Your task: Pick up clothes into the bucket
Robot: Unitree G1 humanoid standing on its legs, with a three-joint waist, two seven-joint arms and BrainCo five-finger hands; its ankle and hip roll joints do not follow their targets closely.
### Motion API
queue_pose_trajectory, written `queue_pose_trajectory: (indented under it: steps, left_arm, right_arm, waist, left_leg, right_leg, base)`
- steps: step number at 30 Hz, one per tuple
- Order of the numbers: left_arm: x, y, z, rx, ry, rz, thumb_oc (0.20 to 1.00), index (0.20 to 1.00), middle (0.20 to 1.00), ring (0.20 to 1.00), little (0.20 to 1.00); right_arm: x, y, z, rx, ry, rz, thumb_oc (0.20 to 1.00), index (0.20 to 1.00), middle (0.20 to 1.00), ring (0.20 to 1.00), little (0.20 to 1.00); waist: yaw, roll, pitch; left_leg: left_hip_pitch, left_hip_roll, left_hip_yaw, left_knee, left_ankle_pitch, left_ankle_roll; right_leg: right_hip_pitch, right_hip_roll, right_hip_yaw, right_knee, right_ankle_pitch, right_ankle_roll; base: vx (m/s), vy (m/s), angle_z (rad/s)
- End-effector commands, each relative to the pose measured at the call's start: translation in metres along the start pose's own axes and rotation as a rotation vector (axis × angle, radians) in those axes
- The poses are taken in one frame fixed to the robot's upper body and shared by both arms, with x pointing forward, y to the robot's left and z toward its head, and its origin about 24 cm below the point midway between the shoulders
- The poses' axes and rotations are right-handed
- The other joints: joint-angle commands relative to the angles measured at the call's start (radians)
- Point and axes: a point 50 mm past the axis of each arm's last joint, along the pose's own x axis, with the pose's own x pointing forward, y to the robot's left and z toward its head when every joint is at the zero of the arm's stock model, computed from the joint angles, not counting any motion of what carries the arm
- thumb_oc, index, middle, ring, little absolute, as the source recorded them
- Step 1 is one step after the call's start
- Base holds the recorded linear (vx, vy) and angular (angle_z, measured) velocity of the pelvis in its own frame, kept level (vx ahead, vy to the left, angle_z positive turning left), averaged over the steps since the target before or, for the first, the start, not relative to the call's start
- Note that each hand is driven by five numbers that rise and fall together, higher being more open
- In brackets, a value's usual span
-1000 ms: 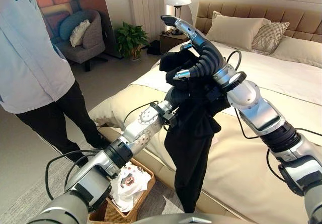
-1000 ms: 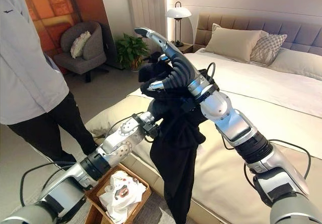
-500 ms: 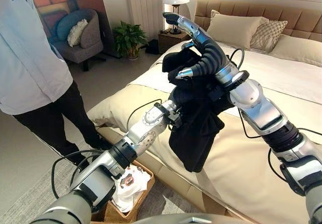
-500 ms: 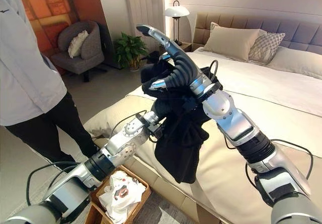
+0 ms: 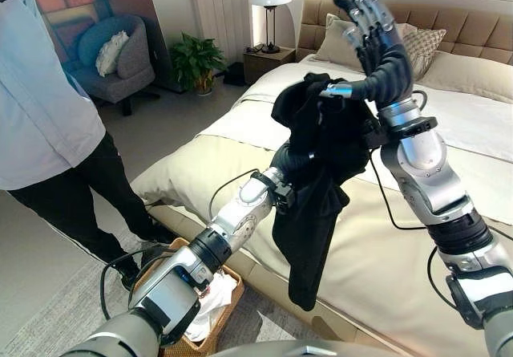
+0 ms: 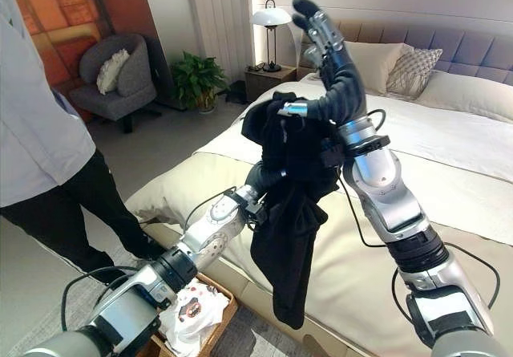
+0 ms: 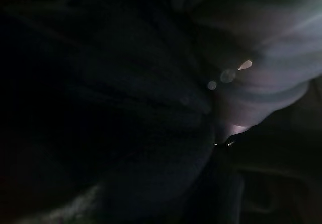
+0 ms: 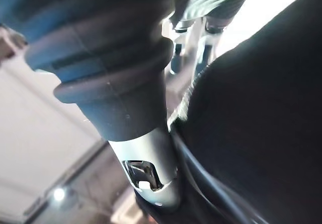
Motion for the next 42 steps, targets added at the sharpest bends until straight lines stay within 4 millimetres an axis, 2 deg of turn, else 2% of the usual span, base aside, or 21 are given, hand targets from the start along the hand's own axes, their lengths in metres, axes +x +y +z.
queue_pose_trajectory:
  steps: [1,9,13,14,18,19,21,22,23,24,25,26,28,29,30,31,32,33,36,37,42]
  left_arm:
    - [0.001,0.014,-0.01,0.052,0.046,0.078,0.2,0.2,0.2,0.2,0.2]
    - [-0.005,0.017,-0.016,0.066,0.06,0.099,0.2,0.2,0.2,0.2,0.2]
    - [-0.007,0.02,-0.018,0.079,0.064,0.109,0.2,0.2,0.2,0.2,0.2]
    - [-0.009,0.022,-0.019,0.087,0.063,0.122,0.2,0.2,0.2,0.2,0.2]
    - [-0.014,0.027,-0.023,0.102,0.074,0.149,0.2,0.2,0.2,0.2,0.2]
    - [-0.02,0.034,-0.024,0.123,0.076,0.174,0.2,0.2,0.2,0.2,0.2]
    - [-0.024,0.039,-0.026,0.131,0.081,0.194,0.2,0.2,0.2,0.2,0.2]
    - [-0.034,0.048,-0.028,0.157,0.09,0.225,0.2,0.2,0.2,0.2,0.2]
    - [-0.034,0.048,-0.028,0.157,0.092,0.225,0.2,0.2,0.2,0.2,0.2]
    - [-0.039,0.054,-0.029,0.169,0.093,0.249,0.2,0.2,0.2,0.2,0.2]
    - [-0.052,0.066,-0.029,0.167,0.089,0.309,0.2,0.2,0.2,0.2,0.2]
    - [-0.053,0.066,-0.03,0.166,0.092,0.31,0.2,0.2,0.2,0.2,0.2]
    - [-0.076,0.083,-0.03,0.165,0.08,0.406,0.2,0.2,0.2,0.2,0.2]
    - [-0.077,0.083,-0.031,0.165,0.081,0.408,0.2,0.2,0.2,0.2,0.2]
    - [-0.096,0.094,-0.031,0.181,0.079,0.461,0.2,0.2,0.2,0.2,0.2]
    - [-0.097,0.094,-0.031,0.181,0.08,0.462,0.2,0.2,0.2,0.2,0.2]
    - [-0.113,0.103,-0.026,0.225,0.066,0.491,0.2,0.2,0.2,0.2,0.2]
    - [-0.114,0.103,-0.026,0.226,0.067,0.493,0.2,0.2,0.2,0.2,0.2]
    - [-0.146,0.121,-0.008,0.307,0.04,0.55,0.2,0.2,0.2,0.2,0.2]
    - [-0.146,0.121,-0.008,0.307,0.04,0.55,0.2,0.2,0.2,0.2,0.2]
    - [-0.173,0.144,0.017,0.414,0.001,0.645,0.2,0.2,0.2,0.2,0.2]
  right_arm:
    - [0.009,-0.035,0.058,0.049,-0.32,-0.19,1.0,1.0,1.0,1.0,1.0]
    - [-0.014,-0.068,0.039,-0.075,-0.204,-0.362,1.0,1.0,1.0,1.0,1.0]
    - [-0.027,-0.084,0.028,-0.228,-0.124,-0.443,1.0,1.0,1.0,1.0,1.0]
    - [-0.035,-0.093,0.018,-0.305,-0.058,-0.484,1.0,1.0,1.0,1.0,1.0]
    - [-0.054,-0.102,0.001,-0.375,0.052,-0.532,1.0,1.0,1.0,1.0,1.0]
    - [-0.07,-0.107,-0.011,-0.39,0.139,-0.557,1.0,1.0,1.0,1.0,1.0]
    - [-0.081,-0.107,-0.018,-0.394,0.185,-0.567,1.0,1.0,1.0,1.0,1.0]
    - [-0.104,-0.108,-0.034,-0.385,0.294,-0.589,1.0,1.0,1.0,1.0,1.0]
    - [-0.104,-0.108,-0.034,-0.384,0.295,-0.59,1.0,1.0,1.0,1.0,1.0]
    - [-0.116,-0.107,-0.042,-0.378,0.354,-0.599,1.0,1.0,1.0,1.0,1.0]
    - [-0.141,-0.101,-0.058,-0.348,0.465,-0.611,1.0,1.0,1.0,1.0,1.0]
    - [-0.141,-0.101,-0.058,-0.348,0.467,-0.611,1.0,1.0,1.0,1.0,1.0]
    - [-0.183,-0.092,-0.082,-0.346,0.673,-0.607,1.0,1.0,1.0,1.0,1.0]
    - [-0.183,-0.092,-0.083,-0.345,0.674,-0.606,1.0,1.0,1.0,1.0,1.0]
    - [-0.211,-0.086,-0.097,-0.356,0.82,-0.564,1.0,1.0,1.0,1.0,1.0]
    - [-0.211,-0.086,-0.097,-0.355,0.821,-0.563,1.0,1.0,1.0,1.0,1.0]
    - [-0.237,-0.082,-0.108,-0.381,0.952,-0.518,1.0,1.0,1.0,1.0,1.0]
    - [-0.237,-0.082,-0.109,-0.38,0.952,-0.517,1.0,1.0,1.0,1.0,1.0]
    - [-0.275,-0.075,-0.121,-0.369,1.131,-0.45,1.0,1.0,1.0,1.0,1.0]
    - [-0.275,-0.075,-0.121,-0.369,1.131,-0.45,1.0,1.0,1.0,1.0,1.0]
    - [-0.308,-0.071,-0.129,-0.385,1.307,-0.337,1.0,1.0,1.0,1.0,1.0]
  waist:
    - [-0.008,-0.07,-0.027]
    - [-0.017,-0.067,-0.026]
    - [-0.02,-0.064,-0.026]
    - [-0.021,-0.062,-0.022]
    - [-0.021,-0.06,-0.018]
    - [-0.022,-0.058,-0.012]
    - [-0.021,-0.058,-0.009]
    - [-0.018,-0.058,-0.003]
    - [-0.018,-0.059,-0.005]
    - [-0.017,-0.059,0.0]
    - [-0.012,-0.061,0.009]
    - [-0.012,-0.059,0.007]
    - [0.001,-0.066,0.025]
    - [-0.001,-0.067,0.024]
    - [0.011,-0.074,0.038]
    - [0.01,-0.075,0.037]
    - [0.021,-0.081,0.053]
    - [0.02,-0.082,0.051]
    - [0.038,-0.087,0.079]
    - [0.037,-0.087,0.078]
    - [0.059,-0.09,0.11]
  left_leg:
    - [-0.066,-0.038,-0.027,0.146,-0.1,0.02]
    - [-0.064,-0.042,-0.027,0.153,-0.108,0.022]
    - [-0.062,-0.045,-0.026,0.153,-0.111,0.024]
    - [-0.062,-0.046,-0.026,0.154,-0.113,0.025]
    - [-0.065,-0.047,-0.027,0.156,-0.114,0.027]
    - [-0.068,-0.048,-0.026,0.158,-0.114,0.027]
    - [-0.069,-0.048,-0.027,0.159,-0.114,0.028]
    - [-0.074,-0.049,-0.028,0.161,-0.114,0.028]
    - [-0.075,-0.049,-0.028,0.161,-0.114,0.028]
    - [-0.077,-0.048,-0.029,0.162,-0.114,0.028]
    - [-0.082,-0.049,-0.03,0.165,-0.114,0.028]
    - [-0.075,-0.046,-0.03,0.165,-0.125,0.027]
    - [-0.091,-0.047,-0.034,0.172,-0.123,0.026]
    - [-0.092,-0.047,-0.034,0.173,-0.124,0.026]
    - [-0.108,-0.048,-0.037,0.176,-0.12,0.025]
    - [-0.109,-0.048,-0.037,0.177,-0.121,0.025]
    - [-0.127,-0.048,-0.04,0.181,-0.116,0.025]
    - [-0.128,-0.048,-0.04,0.182,-0.117,0.025]
    - [-0.168,-0.052,-0.053,0.193,-0.109,0.023]
    - [-0.169,-0.052,-0.053,0.193,-0.109,0.023]
    - [-0.196,-0.058,-0.067,0.197,-0.098,0.019]
  right_leg:
    - [-0.01,-0.099,-0.049,0.099,-0.039,0.068]
    - [-0.008,-0.102,-0.048,0.11,-0.047,0.069]
    - [-0.009,-0.104,-0.046,0.112,-0.049,0.071]
    - [-0.01,-0.105,-0.045,0.113,-0.05,0.071]
    - [-0.014,-0.107,-0.041,0.113,-0.05,0.072]
    - [-0.016,-0.106,-0.04,0.114,-0.05,0.072]
    - [-0.019,-0.106,-0.039,0.114,-0.05,0.072]
    - [-0.022,-0.106,-0.04,0.115,-0.051,0.071]
    - [-0.023,-0.106,-0.04,0.115,-0.051,0.071]
    - [-0.025,-0.106,-0.041,0.115,-0.051,0.071]
    - [-0.028,-0.105,-0.041,0.115,-0.05,0.071]
    - [-0.021,-0.103,-0.041,0.115,-0.059,0.072]
    - [-0.031,-0.101,-0.044,0.114,-0.055,0.07]
    - [-0.032,-0.102,-0.044,0.114,-0.055,0.07]
    - [-0.045,-0.1,-0.046,0.116,-0.052,0.07]
    - [-0.047,-0.1,-0.046,0.116,-0.052,0.07]
    - [-0.061,-0.099,-0.048,0.119,-0.05,0.069]
    - [-0.062,-0.099,-0.048,0.12,-0.05,0.069]
    - [-0.092,-0.101,-0.058,0.126,-0.043,0.068]
    - [-0.093,-0.101,-0.058,0.127,-0.043,0.068]
    - [-0.114,-0.103,-0.073,0.134,-0.04,0.067]
  base:
    - [0.0,0.0,0.0]
    - [0.0,0.001,0.0]
    - [0.01,0.003,-0.02]
    - [0.01,0.005,-0.04]
    - [0.0,0.002,-0.01]
    - [0.0,0.0,0.0]
    - [-0.01,0.005,-0.02]
    - [0.0,0.0,0.0]
    - [0.0,0.0,0.0]
    - [0.0,0.0,0.0]
    - [0.0,0.0,0.0]
    - [0.0,0.0,0.0]
    - [-0.02,0.002,0.0]
    - [-0.07,0.003,0.01]
    - [-0.04,-0.003,0.01]
    - [-0.09,-0.008,0.0]
    - [-0.05,-0.006,0.0]
    - [-0.07,-0.008,0.0]
    - [-0.07,0.003,0.02]
    - [-0.07,0.012,0.04]
    - [-0.04,0.008,0.12]
